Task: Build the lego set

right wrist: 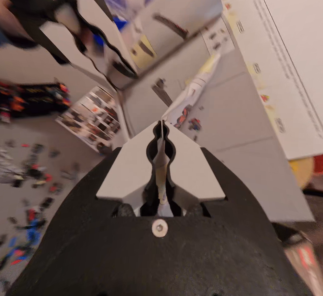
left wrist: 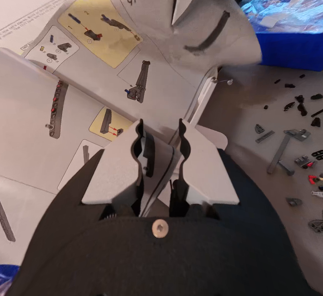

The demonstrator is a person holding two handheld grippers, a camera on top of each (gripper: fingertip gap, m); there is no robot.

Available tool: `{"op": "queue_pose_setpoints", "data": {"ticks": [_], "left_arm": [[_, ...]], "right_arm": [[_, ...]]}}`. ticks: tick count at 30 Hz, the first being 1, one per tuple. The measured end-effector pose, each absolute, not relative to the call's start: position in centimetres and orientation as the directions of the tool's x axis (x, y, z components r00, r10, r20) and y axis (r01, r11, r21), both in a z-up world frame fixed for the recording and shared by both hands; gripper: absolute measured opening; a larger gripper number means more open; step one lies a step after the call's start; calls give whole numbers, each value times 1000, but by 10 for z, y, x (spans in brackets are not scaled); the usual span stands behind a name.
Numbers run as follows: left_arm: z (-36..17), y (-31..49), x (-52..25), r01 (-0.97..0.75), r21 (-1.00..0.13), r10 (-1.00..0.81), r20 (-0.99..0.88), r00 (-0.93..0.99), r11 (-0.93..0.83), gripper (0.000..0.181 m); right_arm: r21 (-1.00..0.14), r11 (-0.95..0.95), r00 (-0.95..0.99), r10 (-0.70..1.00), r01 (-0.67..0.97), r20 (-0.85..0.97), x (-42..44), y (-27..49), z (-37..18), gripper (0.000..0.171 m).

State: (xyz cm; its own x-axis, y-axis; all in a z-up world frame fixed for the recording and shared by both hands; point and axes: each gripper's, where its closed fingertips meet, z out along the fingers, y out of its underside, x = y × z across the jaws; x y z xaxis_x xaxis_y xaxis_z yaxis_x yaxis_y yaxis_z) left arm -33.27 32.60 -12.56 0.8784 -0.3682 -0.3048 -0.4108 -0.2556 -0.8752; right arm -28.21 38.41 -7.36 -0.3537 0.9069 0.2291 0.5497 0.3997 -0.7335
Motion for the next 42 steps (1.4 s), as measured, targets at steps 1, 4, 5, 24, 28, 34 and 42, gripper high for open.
{"op": "queue_pose_setpoints", "data": {"ticks": [1,4,5,24,28,34,42], "left_arm": [[-121,322,-329,-388,-890,-377,-282,882,-240,38],[-101,303,-317,-302,-938,-407,-213,888,-169,50],[-93,294,-313,-271,-951,-420,-189,888,-146,58],[-70,227,-383,-542,-816,104,-568,817,-200,21],[-65,220,-403,-269,-960,17,-271,962,-75,0],[-84,214,-432,80,-997,-174,80,982,-5,0],[-106,219,-465,299,-954,-236,286,929,19,0]], "right_arm": [[-775,346,-380,913,529,149,-286,369,-65,0],[-850,205,-412,911,486,-16,-305,337,-41,0],[-863,185,-411,911,471,-29,-313,329,-36,0],[-905,-24,-328,928,425,-179,-424,256,-5,25],[-956,85,-361,932,282,-24,-411,251,27,58],[-816,541,-452,791,201,413,-357,209,1,24],[-463,788,-502,615,405,608,-399,202,-142,27]]}}
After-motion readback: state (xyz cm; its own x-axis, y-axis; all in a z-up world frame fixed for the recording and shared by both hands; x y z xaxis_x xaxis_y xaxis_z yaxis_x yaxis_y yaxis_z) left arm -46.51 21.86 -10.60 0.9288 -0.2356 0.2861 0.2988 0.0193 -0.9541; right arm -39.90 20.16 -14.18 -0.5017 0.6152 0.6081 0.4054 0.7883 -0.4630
